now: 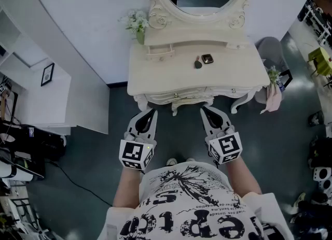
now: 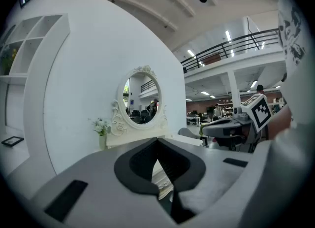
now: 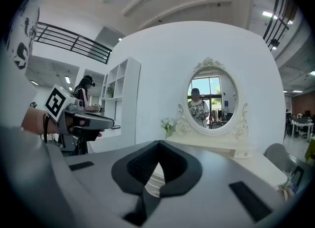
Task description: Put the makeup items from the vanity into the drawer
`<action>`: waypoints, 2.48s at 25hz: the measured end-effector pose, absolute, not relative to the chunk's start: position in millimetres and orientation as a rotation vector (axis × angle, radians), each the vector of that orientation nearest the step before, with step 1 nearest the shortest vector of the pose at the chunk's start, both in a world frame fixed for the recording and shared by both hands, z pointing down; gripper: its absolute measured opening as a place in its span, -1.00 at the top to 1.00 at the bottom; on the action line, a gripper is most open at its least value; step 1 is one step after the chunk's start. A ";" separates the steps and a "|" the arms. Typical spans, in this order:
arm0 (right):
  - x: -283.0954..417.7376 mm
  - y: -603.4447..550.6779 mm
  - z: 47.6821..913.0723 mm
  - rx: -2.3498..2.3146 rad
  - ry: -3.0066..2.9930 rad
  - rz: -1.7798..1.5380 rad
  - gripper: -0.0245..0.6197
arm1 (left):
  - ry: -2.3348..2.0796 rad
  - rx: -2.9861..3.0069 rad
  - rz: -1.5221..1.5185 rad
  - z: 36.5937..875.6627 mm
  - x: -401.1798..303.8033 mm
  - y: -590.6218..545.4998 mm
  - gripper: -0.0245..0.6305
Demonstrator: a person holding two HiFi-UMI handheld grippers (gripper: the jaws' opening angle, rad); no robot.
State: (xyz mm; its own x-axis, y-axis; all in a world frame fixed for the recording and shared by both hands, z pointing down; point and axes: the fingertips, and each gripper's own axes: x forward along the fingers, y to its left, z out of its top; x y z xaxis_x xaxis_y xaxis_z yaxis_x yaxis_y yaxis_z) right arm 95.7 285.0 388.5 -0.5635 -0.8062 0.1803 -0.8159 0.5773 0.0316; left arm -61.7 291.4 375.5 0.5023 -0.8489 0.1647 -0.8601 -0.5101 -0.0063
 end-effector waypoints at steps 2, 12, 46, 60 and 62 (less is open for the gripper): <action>93.4 283.6 388.2 1.367 -2.630 0.082 0.87 | -1.513 2.657 0.220 374.3 -64.1 290.0 0.86; 72.8 280.0 394.1 1.391 -2.626 0.128 0.87 | -1.489 2.658 0.215 378.8 -85.7 287.1 0.86; 168.2 -40.7 434.6 1.378 -2.515 0.203 0.87 | -1.633 2.551 0.245 395.0 -22.4 4.8 0.87; 163.5 -86.7 537.2 1.331 -2.276 0.504 0.87 | -1.459 2.489 0.308 458.3 -31.3 -68.9 0.87; 158.3 -82.8 560.7 1.312 -2.211 0.577 0.86 | -1.423 2.474 0.332 471.9 -37.1 -70.8 0.86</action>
